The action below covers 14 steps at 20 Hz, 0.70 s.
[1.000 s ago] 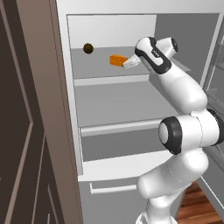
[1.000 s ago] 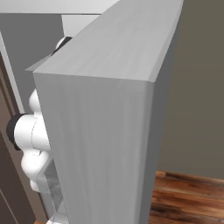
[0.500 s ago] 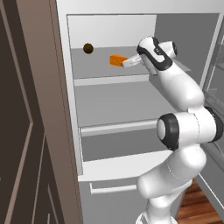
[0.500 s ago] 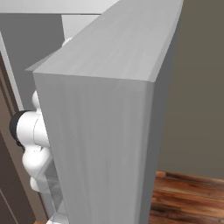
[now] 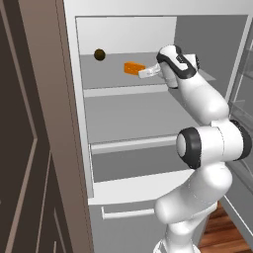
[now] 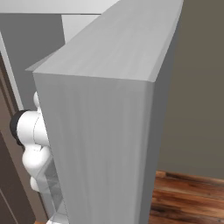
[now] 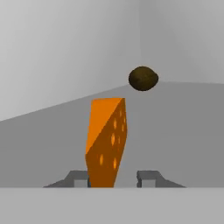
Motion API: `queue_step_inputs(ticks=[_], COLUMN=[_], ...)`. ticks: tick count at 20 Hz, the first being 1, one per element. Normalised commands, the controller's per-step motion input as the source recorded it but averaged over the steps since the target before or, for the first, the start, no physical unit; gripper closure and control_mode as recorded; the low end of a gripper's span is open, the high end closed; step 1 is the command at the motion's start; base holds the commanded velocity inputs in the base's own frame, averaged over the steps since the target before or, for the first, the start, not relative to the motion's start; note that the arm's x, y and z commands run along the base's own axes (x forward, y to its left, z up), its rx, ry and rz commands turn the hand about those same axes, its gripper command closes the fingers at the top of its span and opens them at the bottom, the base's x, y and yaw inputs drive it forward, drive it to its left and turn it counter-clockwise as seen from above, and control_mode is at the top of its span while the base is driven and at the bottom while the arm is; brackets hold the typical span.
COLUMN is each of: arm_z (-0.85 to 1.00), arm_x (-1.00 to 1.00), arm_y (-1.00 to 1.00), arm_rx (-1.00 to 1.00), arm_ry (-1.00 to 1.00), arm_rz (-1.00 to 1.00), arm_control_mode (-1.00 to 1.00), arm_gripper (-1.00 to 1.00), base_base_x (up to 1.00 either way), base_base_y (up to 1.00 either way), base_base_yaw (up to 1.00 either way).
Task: Pick the cheese from the fridge and the cheese grater from the cabinet and place them next to the salad bowl.
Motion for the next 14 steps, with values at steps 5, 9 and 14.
queue_step_inputs(ticks=[5,9,14], arm_z=[0.00,0.00,0.00], arm_x=[0.00,0.00,-0.04], arm_y=[0.00,0.07,0.00], arm_rx=[0.01,0.00,0.00], arm_ry=[0.00,0.00,0.00], arm_rz=[0.00,0.00,0.00], arm_control_mode=[-1.00,-1.00,-1.00], arm_gripper=[1.00,1.00,1.00], base_base_x=[0.00,0.00,0.00], base_base_y=[0.00,0.00,0.00], base_base_yaw=[0.00,0.00,0.00])
